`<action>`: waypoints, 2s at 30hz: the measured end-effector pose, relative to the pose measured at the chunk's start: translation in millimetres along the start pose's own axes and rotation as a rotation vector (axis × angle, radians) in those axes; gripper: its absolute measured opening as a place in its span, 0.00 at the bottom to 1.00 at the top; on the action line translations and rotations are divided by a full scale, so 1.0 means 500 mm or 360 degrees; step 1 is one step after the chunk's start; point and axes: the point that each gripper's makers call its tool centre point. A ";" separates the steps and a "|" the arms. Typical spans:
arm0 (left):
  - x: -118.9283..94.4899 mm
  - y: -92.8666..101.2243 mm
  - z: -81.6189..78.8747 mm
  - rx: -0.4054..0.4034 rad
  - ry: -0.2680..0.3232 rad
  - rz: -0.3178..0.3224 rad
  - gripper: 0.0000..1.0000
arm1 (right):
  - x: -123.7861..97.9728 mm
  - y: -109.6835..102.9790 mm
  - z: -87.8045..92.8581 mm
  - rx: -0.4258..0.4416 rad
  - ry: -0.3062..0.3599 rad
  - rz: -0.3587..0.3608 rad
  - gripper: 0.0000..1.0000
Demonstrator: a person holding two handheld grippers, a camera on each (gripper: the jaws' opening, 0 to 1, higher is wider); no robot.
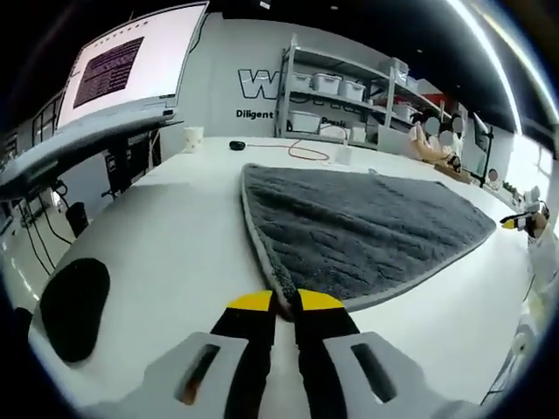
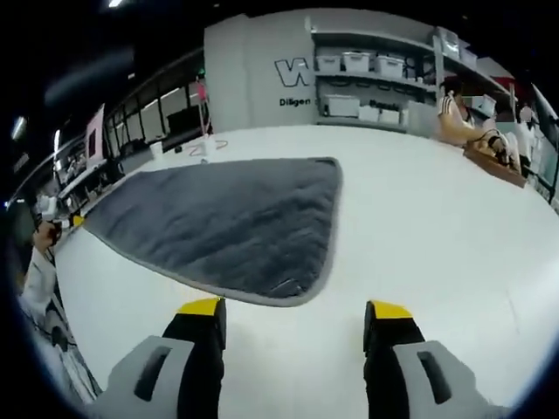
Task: Open the folded towel by lifting each exposed corner and separating the folded layers until the towel lies flat within the target outline without major curled edges
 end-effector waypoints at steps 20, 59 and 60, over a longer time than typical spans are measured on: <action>-0.004 0.011 0.088 -0.0037 -0.0065 -0.0035 0.07 | -0.012 0.005 0.036 0.0173 0.0005 -0.0009 0.23; -0.041 0.006 0.057 0.0053 -0.0181 -0.0057 0.04 | -0.026 -0.018 0.036 -0.0200 -0.0203 0.0000 0.00; -0.042 0.006 0.059 0.0050 -0.0187 -0.0055 0.04 | -0.028 -0.019 0.037 -0.0201 -0.0205 -0.0001 0.00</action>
Point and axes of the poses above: the point that each gripper's makers call its tool centre point, and the gripper's own axes: x roughly forward along the fingers, y roughly to its right, z roughly out of its underside, and after that the axes turned 4 degrees about z, right-handed
